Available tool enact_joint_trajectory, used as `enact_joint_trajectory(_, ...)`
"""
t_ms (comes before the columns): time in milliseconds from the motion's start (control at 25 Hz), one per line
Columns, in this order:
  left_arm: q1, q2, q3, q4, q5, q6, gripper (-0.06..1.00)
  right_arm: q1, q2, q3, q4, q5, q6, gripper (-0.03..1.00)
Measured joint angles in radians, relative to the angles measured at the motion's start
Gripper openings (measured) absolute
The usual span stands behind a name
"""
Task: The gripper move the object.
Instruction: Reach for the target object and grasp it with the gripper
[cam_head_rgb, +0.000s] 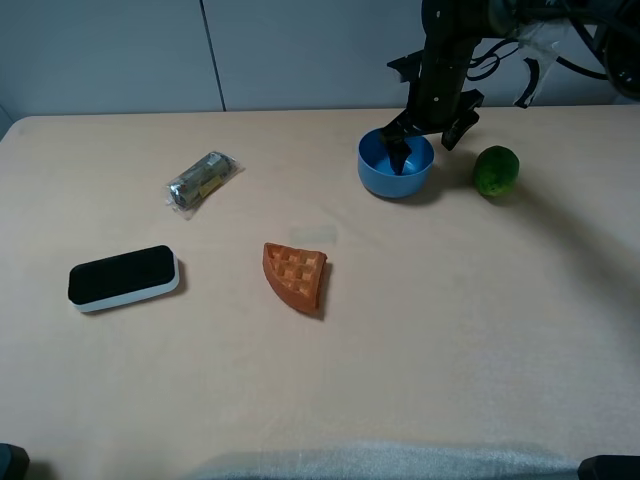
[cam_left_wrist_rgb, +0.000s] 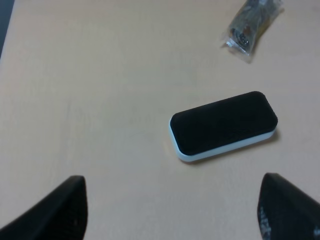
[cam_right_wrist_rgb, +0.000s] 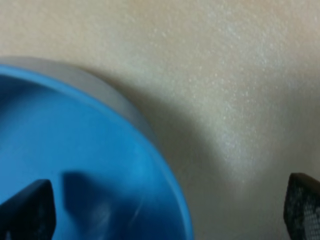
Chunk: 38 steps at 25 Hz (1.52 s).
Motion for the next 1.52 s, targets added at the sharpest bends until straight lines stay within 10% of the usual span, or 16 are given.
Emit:
enact_joint_trajectory(880, 0.000, 0.000, 0.000, 0.000, 0.000, 0.000, 0.77, 0.000, 0.018, 0.000, -0.002, -0.014, 0.000, 0.68)
enact_joint_trajectory(1520, 0.000, 0.000, 0.000, 0.000, 0.000, 0.000, 0.77, 0.000, 0.018, 0.000, -0.011, -0.014, 0.000, 0.04)
